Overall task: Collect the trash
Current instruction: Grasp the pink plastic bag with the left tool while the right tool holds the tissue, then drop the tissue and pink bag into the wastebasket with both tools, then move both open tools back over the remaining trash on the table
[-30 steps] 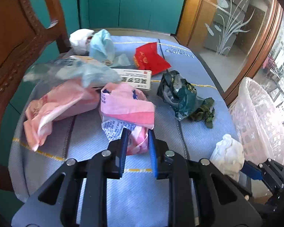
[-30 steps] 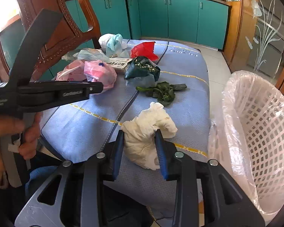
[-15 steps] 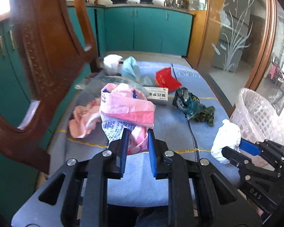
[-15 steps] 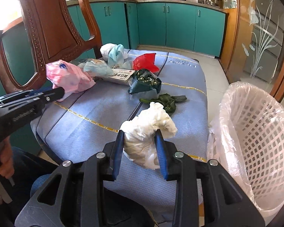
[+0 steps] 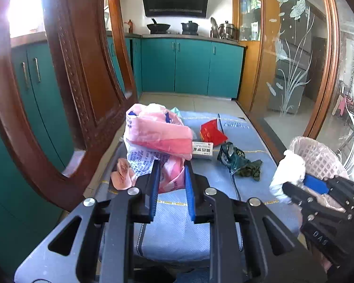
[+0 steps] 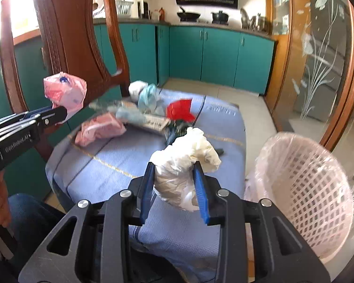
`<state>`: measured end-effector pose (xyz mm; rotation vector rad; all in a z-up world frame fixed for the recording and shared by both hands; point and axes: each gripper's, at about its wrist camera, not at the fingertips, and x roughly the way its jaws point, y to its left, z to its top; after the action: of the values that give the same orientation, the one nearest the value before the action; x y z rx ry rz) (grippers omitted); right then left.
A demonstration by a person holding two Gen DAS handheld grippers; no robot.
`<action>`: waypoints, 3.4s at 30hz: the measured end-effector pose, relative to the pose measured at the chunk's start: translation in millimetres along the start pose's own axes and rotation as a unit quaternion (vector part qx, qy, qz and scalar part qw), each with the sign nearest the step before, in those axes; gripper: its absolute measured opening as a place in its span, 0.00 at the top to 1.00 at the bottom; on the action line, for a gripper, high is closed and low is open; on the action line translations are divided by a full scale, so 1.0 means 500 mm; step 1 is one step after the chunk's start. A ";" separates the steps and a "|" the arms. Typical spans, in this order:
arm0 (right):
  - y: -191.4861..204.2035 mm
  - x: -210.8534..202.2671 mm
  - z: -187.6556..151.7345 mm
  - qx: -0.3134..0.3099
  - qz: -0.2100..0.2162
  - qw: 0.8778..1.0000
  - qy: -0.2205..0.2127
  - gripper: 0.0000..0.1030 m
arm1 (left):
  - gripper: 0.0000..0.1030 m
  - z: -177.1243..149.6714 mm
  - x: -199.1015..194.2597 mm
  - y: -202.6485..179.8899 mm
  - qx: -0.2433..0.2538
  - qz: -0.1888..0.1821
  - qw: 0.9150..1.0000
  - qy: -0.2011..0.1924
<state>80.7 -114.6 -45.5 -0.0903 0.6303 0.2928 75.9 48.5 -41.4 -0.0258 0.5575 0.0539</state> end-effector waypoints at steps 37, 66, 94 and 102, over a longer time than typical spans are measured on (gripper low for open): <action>-0.058 -0.101 0.047 0.030 -0.047 0.995 -0.080 0.67 | 0.79 0.012 -0.109 -0.056 0.036 -0.005 0.998 -0.055; -0.322 -0.202 -0.058 0.137 -0.166 0.973 -0.084 0.67 | 0.79 -0.006 -0.084 -0.281 0.127 -0.104 0.986 -0.027; -0.400 -0.154 -0.092 0.168 -0.180 0.969 -0.023 0.45 | 0.28 0.008 0.087 -0.393 0.098 -0.211 0.969 0.086; -0.329 -0.108 -0.063 0.132 -0.137 0.982 -0.016 0.18 | 0.26 0.018 0.160 -0.156 0.044 -0.022 0.996 0.080</action>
<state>69.9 -290.0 -39.7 0.0827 0.6121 -0.0572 152.8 -25.4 -75.6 0.0438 0.7191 -0.0167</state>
